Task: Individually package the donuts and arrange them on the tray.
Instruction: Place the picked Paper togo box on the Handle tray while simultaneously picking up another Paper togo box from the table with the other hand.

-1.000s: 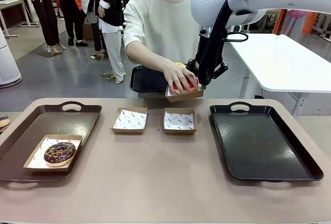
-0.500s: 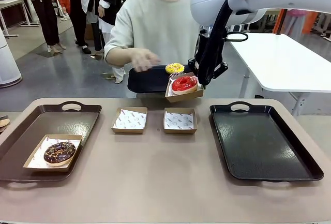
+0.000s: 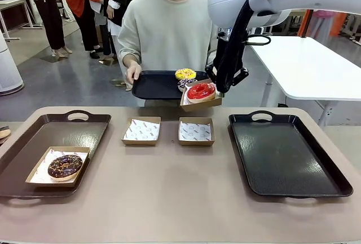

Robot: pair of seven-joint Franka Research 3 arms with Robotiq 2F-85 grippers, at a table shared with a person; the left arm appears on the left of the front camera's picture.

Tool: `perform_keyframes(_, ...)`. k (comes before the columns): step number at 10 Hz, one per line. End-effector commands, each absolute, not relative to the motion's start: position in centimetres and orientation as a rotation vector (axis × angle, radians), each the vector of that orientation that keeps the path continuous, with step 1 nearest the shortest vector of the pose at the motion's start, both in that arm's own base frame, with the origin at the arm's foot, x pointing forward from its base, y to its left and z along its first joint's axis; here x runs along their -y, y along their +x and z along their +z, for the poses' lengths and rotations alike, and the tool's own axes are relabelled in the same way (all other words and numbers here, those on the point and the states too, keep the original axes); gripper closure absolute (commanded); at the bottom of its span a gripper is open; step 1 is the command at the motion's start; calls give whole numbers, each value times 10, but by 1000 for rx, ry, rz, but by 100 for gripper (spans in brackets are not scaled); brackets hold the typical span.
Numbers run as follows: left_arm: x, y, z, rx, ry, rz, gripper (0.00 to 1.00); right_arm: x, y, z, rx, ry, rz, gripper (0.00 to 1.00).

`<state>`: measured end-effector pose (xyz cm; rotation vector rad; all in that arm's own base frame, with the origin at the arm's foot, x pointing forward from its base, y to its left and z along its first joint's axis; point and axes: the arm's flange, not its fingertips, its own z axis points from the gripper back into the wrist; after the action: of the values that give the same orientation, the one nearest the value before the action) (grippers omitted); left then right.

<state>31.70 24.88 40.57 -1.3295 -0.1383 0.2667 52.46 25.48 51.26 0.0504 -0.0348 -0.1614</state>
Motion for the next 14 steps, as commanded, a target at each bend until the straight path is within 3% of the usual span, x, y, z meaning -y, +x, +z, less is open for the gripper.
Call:
perform_keyframes(1,-248,314,406,144,-1337,265,0,-252,520,513,35,49,-164,100)
perform_keyframes(8,-249,317,406,138,-1329,267,0,-255,525,513,35,50,-161,98)
perform_keyframes(10,-232,339,425,105,-1312,208,0,-222,499,522,-9,67,58,98)
perform_keyframes(14,-166,394,499,50,-1096,126,0,-127,438,514,-25,150,-46,98)
